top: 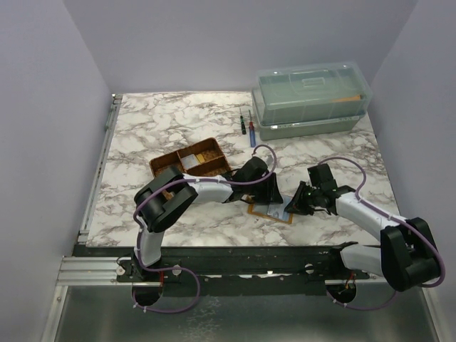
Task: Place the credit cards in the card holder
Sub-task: Insert the credit card into the card holder.
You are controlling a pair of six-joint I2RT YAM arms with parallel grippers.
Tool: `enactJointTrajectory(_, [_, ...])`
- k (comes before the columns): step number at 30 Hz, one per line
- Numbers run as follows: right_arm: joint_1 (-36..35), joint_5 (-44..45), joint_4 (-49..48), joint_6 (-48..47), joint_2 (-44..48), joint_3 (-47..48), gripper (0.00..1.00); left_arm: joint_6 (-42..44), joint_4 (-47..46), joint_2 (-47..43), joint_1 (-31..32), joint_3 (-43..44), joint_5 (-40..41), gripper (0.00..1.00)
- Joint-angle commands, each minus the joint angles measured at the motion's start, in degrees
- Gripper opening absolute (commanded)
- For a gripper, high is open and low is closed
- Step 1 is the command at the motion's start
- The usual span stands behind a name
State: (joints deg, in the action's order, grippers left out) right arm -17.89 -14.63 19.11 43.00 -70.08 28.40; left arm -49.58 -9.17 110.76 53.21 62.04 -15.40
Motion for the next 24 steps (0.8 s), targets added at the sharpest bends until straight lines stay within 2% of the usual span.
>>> enactJointTrajectory(1, [-0.12,1.43,2.28,-0.20,1.81,0.88,0.17,0.74,1.52,0.36,1.82,0.58,-1.04,0.51])
enactJointTrajectory(5, [-0.08,3.51,3.66,0.31,3.89,0.95,0.18,0.46,2.80,-2.19,0.15,-2.33,-0.43,0.57])
enactJointTrajectory(10, [-0.08,2.95,3.05,-0.01,2.48,0.70,0.19,0.63,5.80,-2.78,-0.26,-1.84,0.25,0.61])
enactJointTrajectory(16, [-0.08,2.09,1.59,-0.03,1.35,0.27,0.20,-0.19,5.04,0.48,0.16,-0.02,-2.86,0.62])
enactJointTrajectory(24, [-0.13,-5.18,-4.65,1.44,1.57,-1.45,0.20,-1.94,2.13,1.11,2.79,3.40,-6.11,0.61])
